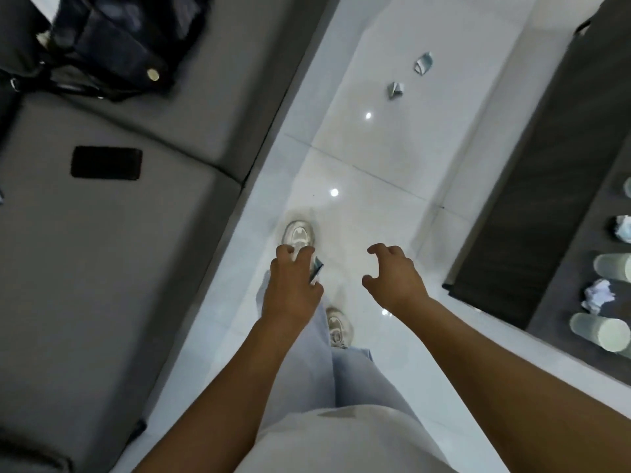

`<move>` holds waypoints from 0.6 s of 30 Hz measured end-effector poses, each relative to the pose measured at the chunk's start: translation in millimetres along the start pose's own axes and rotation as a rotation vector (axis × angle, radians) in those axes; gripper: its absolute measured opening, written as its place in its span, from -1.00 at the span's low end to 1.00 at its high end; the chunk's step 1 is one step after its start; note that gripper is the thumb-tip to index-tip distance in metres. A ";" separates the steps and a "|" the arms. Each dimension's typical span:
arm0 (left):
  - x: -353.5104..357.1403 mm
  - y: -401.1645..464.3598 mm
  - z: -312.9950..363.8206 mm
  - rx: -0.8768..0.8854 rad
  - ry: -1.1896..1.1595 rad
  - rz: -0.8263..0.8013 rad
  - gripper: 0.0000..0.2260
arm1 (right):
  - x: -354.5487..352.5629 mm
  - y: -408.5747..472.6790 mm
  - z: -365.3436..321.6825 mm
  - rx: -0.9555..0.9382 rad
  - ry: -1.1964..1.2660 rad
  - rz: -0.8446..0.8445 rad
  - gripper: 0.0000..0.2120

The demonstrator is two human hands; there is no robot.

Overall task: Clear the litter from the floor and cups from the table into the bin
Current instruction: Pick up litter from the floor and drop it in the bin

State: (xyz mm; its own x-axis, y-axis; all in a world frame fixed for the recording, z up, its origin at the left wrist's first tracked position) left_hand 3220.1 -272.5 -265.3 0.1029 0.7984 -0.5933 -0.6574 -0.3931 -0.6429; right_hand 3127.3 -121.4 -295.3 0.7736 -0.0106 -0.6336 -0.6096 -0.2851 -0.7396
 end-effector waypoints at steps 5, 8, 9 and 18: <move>-51.0 89.5 33.8 0.105 0.063 -0.056 -0.52 | -52.7 60.2 -28.1 0.097 0.111 0.008 -0.50; -82.1 143.1 58.0 0.130 0.118 -0.067 -0.52 | -83.8 99.0 -46.1 0.129 0.178 0.021 -0.49; -91.9 161.6 69.2 0.138 0.124 -0.071 -0.52 | -95.8 112.2 -50.5 0.136 0.208 0.036 -0.50; -114.8 293.7 174.1 0.244 0.223 -0.138 -0.50 | -185.6 214.3 -38.2 0.217 0.382 0.082 -0.47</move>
State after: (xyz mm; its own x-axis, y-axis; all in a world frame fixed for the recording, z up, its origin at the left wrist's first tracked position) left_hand 2885.3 -400.1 -301.6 0.3454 0.7066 -0.6176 -0.7821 -0.1470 -0.6056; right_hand 2859.7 -217.2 -327.6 0.7043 -0.3900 -0.5932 -0.6625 -0.0610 -0.7466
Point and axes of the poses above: each hand's wrist, its own y-axis towards the middle knuckle, its own x-axis out of the palm, z = x × y, the point moved 2 cm from there along y, towards the middle knuckle, and after that the axes turned 5 degrees about -y, right-handed, at the moved point
